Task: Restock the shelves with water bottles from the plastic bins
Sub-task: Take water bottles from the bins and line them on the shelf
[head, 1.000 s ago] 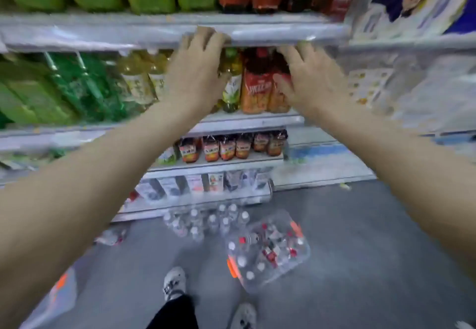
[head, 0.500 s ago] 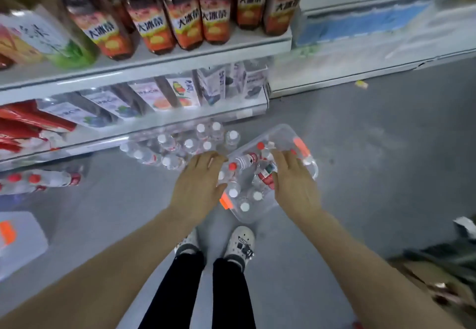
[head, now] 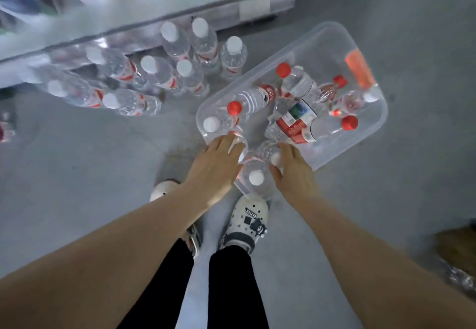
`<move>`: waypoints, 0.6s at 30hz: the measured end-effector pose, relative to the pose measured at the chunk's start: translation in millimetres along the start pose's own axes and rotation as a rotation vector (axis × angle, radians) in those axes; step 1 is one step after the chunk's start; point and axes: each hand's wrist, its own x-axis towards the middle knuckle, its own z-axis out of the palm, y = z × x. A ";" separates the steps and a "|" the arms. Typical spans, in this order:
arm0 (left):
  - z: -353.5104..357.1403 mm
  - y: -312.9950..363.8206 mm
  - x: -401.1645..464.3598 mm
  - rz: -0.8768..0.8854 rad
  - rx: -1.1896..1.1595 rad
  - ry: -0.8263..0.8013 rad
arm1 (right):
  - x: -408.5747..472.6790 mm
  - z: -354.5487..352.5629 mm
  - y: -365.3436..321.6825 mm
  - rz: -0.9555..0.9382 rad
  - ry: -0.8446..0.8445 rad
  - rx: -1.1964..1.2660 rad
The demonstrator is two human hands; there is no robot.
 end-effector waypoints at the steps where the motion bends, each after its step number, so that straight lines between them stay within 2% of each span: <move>1: 10.7 -2.9 2.4 -0.003 0.011 -0.004 | 2.8 5.8 4.0 0.002 0.021 0.028; 6: 33.8 -7.6 7.9 -0.040 0.024 0.010 | 8.6 18.4 13.3 -0.095 0.136 0.113; 9: 28.1 -5.9 9.4 -0.028 0.040 -0.024 | 8.4 15.8 12.4 -0.091 0.107 0.111; 13: 6.0 -3.5 9.8 -0.082 0.043 -0.251 | 2.0 -5.0 1.4 -0.032 0.060 0.111; 16: -24.9 1.2 8.9 -0.155 -0.016 -0.456 | -11.7 -46.4 -20.3 0.046 0.043 0.178; 18: -51.7 6.2 2.9 -0.201 -0.080 -0.532 | -27.0 -85.2 -36.4 0.050 0.024 0.220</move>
